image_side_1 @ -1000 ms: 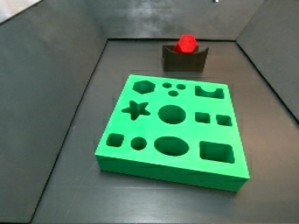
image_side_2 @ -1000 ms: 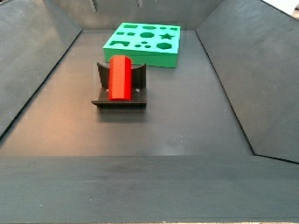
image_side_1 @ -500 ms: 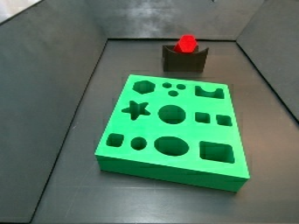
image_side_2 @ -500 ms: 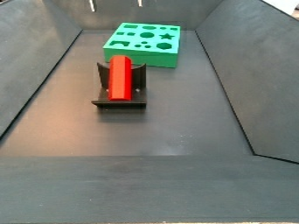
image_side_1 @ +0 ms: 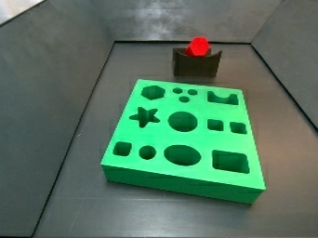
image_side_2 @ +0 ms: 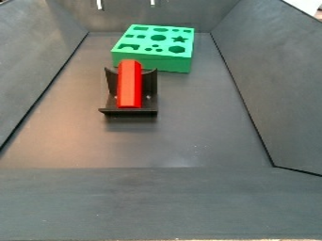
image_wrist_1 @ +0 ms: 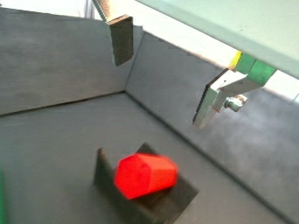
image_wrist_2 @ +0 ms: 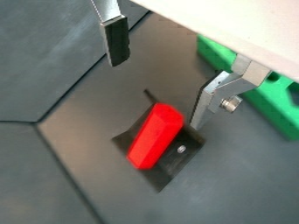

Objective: Pick up the hexagon object. Move up. Place the hexagon object on the fixture. Regrasp the hexagon object. Move to above the board. Insert the hexagon object.
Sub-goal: Regrasp the hexagon object.

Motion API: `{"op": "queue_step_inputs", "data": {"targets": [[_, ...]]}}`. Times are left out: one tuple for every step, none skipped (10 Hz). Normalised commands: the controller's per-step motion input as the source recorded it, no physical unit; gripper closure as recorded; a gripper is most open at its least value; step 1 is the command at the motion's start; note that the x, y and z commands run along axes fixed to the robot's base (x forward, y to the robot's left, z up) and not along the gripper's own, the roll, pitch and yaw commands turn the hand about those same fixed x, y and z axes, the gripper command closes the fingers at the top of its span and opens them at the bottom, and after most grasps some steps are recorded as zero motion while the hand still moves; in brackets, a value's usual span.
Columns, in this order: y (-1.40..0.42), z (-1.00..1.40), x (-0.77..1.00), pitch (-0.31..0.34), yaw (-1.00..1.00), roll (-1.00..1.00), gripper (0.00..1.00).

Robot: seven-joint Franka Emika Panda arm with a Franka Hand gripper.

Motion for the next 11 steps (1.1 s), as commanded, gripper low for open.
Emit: {"op": "queue_step_inputs", "data": {"targets": [[-0.03,-0.01,0.06,0.047,0.06,1.00,0.00],[-0.03,-0.01,0.07,0.062,0.07,1.00,0.00],[-0.03,-0.01,0.09,0.091,0.08,1.00,0.00],[-0.04,-0.01,0.09,0.112,0.10,1.00,0.00],[-0.04,-0.02,0.09,0.124,0.12,1.00,0.00],[-0.04,-0.02,0.09,0.120,0.14,0.75,0.00],[-0.04,-0.02,0.09,0.107,0.15,0.55,0.00],[-0.03,-0.01,0.09,0.090,0.16,0.38,0.00],[-0.02,-0.01,0.08,0.065,0.16,0.26,0.00],[-0.03,-0.01,0.07,0.036,0.17,0.20,0.00],[0.07,-1.00,0.03,0.010,0.14,0.21,0.00]]}}
